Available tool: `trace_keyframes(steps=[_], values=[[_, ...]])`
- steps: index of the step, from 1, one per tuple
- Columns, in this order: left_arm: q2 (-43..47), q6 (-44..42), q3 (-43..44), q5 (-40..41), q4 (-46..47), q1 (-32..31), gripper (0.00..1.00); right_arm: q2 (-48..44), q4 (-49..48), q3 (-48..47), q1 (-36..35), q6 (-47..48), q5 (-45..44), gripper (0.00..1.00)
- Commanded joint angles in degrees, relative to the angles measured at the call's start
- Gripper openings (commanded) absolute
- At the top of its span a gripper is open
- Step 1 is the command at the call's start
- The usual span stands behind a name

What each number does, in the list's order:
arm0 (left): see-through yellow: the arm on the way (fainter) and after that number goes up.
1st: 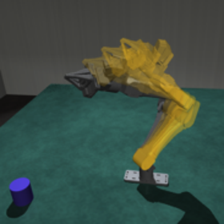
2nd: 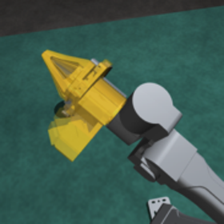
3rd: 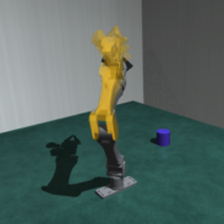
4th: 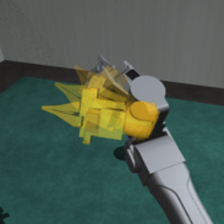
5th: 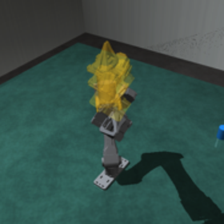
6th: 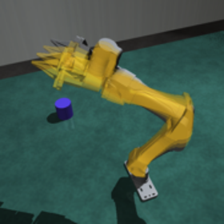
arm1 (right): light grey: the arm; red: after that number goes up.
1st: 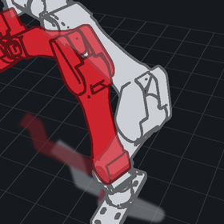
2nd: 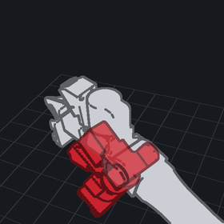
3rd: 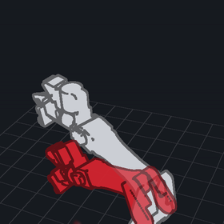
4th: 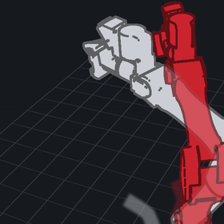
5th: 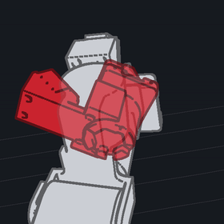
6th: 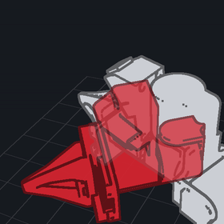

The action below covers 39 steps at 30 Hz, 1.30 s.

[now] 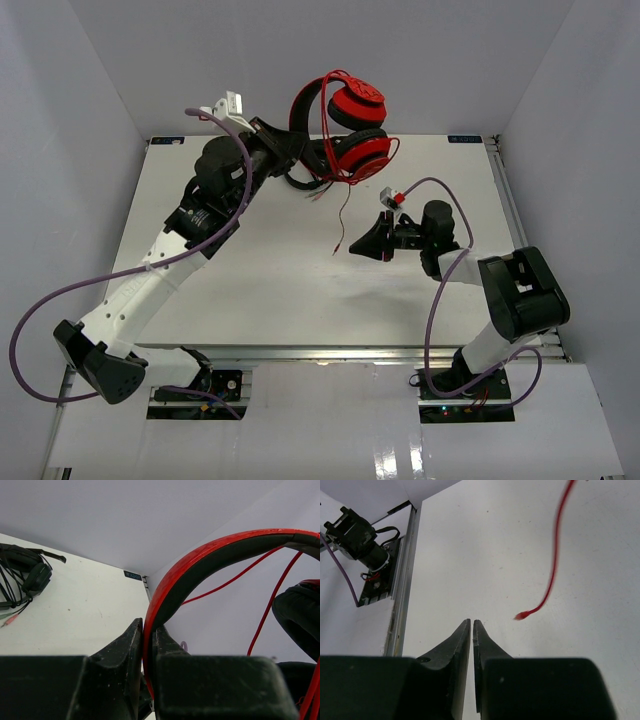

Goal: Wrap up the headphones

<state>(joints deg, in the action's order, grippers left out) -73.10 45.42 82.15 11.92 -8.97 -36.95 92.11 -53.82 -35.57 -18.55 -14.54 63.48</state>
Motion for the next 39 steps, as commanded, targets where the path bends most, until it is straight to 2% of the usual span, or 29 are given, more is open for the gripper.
trace_keyframes(steps=[1,3,4,7,10,12,13,15,17,23,25,28,29,30,31,32,34,35,39], values=[[2.41,2.2,3.31,3.24,2.99,-0.23,0.0,-3.62,8.65,-1.73,-1.03,6.84,1.43,0.1],[2.44,2.49,3.28,3.17,2.92,-0.23,0.0,-5.47,11.12,-1.31,-1.19,8.92,-0.72,0.1],[2.48,2.63,3.33,3.03,2.9,-0.23,0.0,-6.77,12.96,-1.23,-1.23,10.53,-2.66,0.16],[2.77,2.83,3.46,2.68,2.82,-0.23,0.0,-11.55,20.54,-2.04,-1.23,18.86,-11.42,0.52],[3.24,2.84,3.46,2.57,2.71,-0.22,0.0,-14.49,22.34,-2.73,-1.22,23.37,-19.3,0.87],[3.39,2.92,3.46,2.42,2.56,-0.15,0.0,-15.4,21.54,-3.4,-1.14,24.07,-24.24,0.99],[3.33,3.0,3.46,2.18,2.32,-0.22,0.0,-15.39,21.03,-3.83,-1.14,23.52,-26.73,0.92],[3.32,3.27,3.63,1.89,2.11,-0.23,0.0,-13.3,19.65,-6.66,-1.31,17.27,-34.37,0.9],[3.32,3.54,3.68,1.58,2.02,-0.18,0.0,-9.81,21.87,-10.62,-1.53,18.01,-32.66,0.9],[3.49,3.56,3.97,1.17,1.44,-0.23,0.0,-4.67,18.71,-14.86,-5.14,21.54,-28.57,0.9],[3.49,3.7,3.91,1.1,1.17,-0.23,0.0,-1.46,20.35,-17.19,-5.9,21.89,-24.27,0.9],[3.51,3.9,3.71,0.97,0.99,-0.23,0.0,1.46,20.86,-19.15,-6.32,22.0,-17.77,0.95],[3.56,3.96,3.65,0.86,1.04,-0.23,0.0,2.33,20.58,-19.39,-6.32,21.94,-15.46,0.92],[3.63,4.02,3.5,0.83,1.06,-0.23,0.0,3.2,20.42,-19.73,-6.51,21.13,-14.15,0.81],[3.67,4.06,3.34,0.83,1.04,-0.23,0.0,4.0,20.57,-20.2,-6.66,20.26,-13.02,0.65],[3.67,4.06,3.23,0.83,0.99,-0.23,0.0,4.69,21.25,-20.88,-6.61,19.73,-11.66,0.44],[3.87,4.06,2.94,0.97,0.97,-0.17,0.0,4.99,23.51,-21.56,-6.59,19.52,-11.51,0.22],[4.15,4.04,2.71,1.13,0.97,-0.23,0.0,4.42,23.84,-21.21,-6.58,19.74,-11.65,0.14],[5.12,3.56,1.65,2.54,0.93,-0.23,0.0,-0.11,26.74,-17.3,-6.54,22.73,-11.82,0.08]])
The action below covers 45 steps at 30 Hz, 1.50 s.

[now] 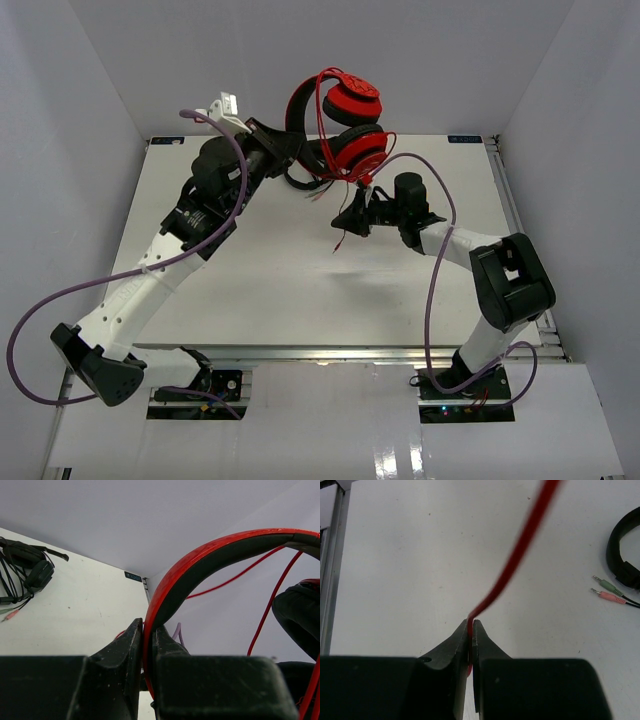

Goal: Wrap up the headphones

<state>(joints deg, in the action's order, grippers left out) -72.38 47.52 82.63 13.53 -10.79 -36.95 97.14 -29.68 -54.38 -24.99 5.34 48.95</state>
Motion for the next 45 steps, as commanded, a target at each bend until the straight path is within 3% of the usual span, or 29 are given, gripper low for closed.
trace_keyframes(steps=[1,6,10,14,19,23,31,40,45], values=[[4.65,1.34,0.93,1.55,2.73,-0.23,0.0,-6.76,3.91,2.41,-0.13,3.93,2.89,0.08],[6.56,3.29,-2.65,10.28,2.17,-0.23,0.0,-17.76,21.52,5.18,-2.91,16.01,-0.44,0.08],[5.98,5.44,-5.7,19.28,3.76,-0.23,0.0,-25.16,36.19,3.71,-10.91,28.1,-10.5,0.08],[2.42,7.26,-6.42,24.57,5.18,-0.13,0.0,-27.04,50.22,-1.4,-20.58,38.18,-22.89,0.08],[-3.15,8.86,-4.08,24.66,5.66,-0.04,0.0,-22.15,66.0,-12.5,-24.81,42.83,-30.19,0.08],[-6.47,4.09,-0.59,27.64,3.13,0.39,0.0,-23.86,67.4,-14.7,-26.51,44.06,-38.46,0.08],[-9.39,-8.77,-6.09,27.3,3.7,3.81,0.0,-29.8,65.18,-15.69,-26.25,49.39,-55.58,0.08],[-19.29,-13.63,-8.41,16.43,4.75,1.53,0.0,-26.76,60.74,-21.6,-26.25,56.22,-64.41,0.08],[-21.8,-17.57,-10.63,11.14,4.76,-1.32,0.0,-25.26,56.35,-19.11,-26.17,60.55,-70.51,0.08]])
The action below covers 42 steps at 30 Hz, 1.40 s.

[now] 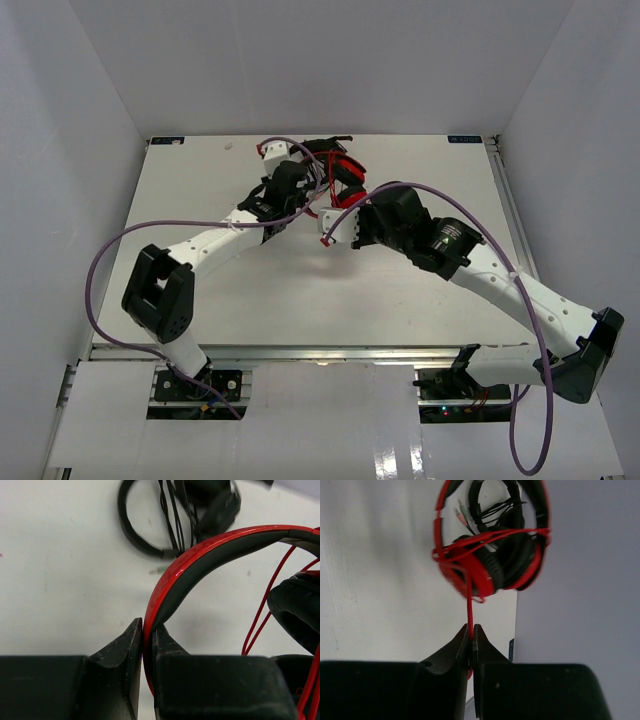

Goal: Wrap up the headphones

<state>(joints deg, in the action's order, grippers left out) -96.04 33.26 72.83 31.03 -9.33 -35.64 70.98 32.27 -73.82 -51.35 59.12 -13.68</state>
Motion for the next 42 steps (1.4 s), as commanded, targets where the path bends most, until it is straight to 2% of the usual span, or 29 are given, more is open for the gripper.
trace_keyframes(steps=[1,6,11,18,21,25,35,42], values=[[2.09,-4.12,-1.7,-7.55,3.5,-3.16,0.0,0.99,-7.09,2.17,0.34,8.16,-9.36,0.08],[7.88,-8.3,-10.9,-17.28,8.12,-4.08,0.0,-1.18,-12.13,10.74,3.59,13.1,-7.7,0.08],[13.6,-11.04,-16.61,-31.46,10.2,-4.17,0.0,-3.04,-12.49,15.5,6.39,14.45,0.78,0.08],[18.36,-14.75,-21.16,-43.72,9.89,-4.17,0.0,-1.86,-12.16,16.8,8.94,12.45,9.6,0.09],[18.25,-15.5,-21.32,-43.92,7.4,-4.08,0.0,-0.82,-12.02,16.68,10.69,10.03,13.85,0.1],[16.6,-15.16,-21.32,-40.71,6.43,-3.65,0.0,2.22,-9.34,15.55,14.43,6.38,24.11,0.12],[5.4,-11.2,-17.65,-36.31,8.8,0.82,0.0,15.09,-16.59,15.22,17.59,-1.34,27.65,0.16],[-0.89,-11.0,-13.85,-34.53,9.19,2.93,0.0,26.63,-18.47,8.41,19.59,-5.46,28.18,0.18]])
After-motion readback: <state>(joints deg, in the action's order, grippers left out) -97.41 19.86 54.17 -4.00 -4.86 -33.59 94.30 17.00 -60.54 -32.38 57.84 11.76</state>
